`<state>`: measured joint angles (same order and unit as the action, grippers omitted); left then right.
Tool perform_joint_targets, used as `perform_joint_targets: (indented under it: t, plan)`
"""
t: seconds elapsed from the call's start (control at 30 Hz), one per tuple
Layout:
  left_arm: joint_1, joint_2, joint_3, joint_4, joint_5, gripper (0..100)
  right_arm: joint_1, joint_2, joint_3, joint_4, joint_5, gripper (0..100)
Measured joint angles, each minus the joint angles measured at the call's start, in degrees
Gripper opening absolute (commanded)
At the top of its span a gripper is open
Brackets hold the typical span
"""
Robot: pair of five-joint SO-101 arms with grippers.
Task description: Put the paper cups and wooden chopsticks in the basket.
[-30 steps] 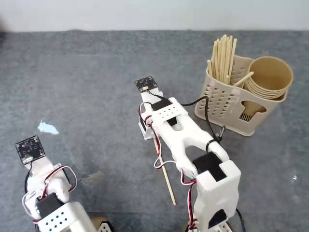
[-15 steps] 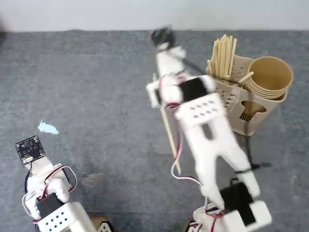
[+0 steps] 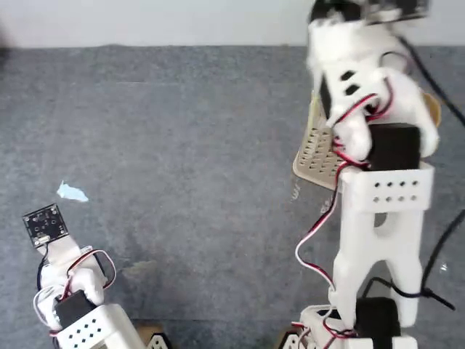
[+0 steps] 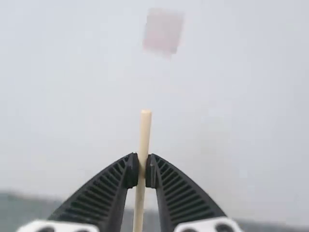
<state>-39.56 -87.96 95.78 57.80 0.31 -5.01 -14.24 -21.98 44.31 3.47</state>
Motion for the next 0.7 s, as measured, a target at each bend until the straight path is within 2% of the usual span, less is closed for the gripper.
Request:
perform_joint_targets:
  t: [0.23,0.4,0.57,0.63,0.7]
  plan:
    - [0.0,0.0,0.0,0.0,0.0,1,3.6,2.6,0.0,-12.1,0.0,0.7]
    - [0.0,0.0,0.0,0.0,0.0,1,5.9,4.5,4.7,-13.1,0.7,0.7]
    - [0.0,0.0,0.0,0.0,0.0,1,6.4,3.6,17.1,-13.1,5.5,1.6]
    - [0.0,0.0,0.0,0.0,0.0,1,6.3,2.2,22.4,-13.1,7.6,6.9]
    - [0.0,0.0,0.0,0.0,0.0,1,6.3,0.2,26.4,-13.1,9.4,16.6]
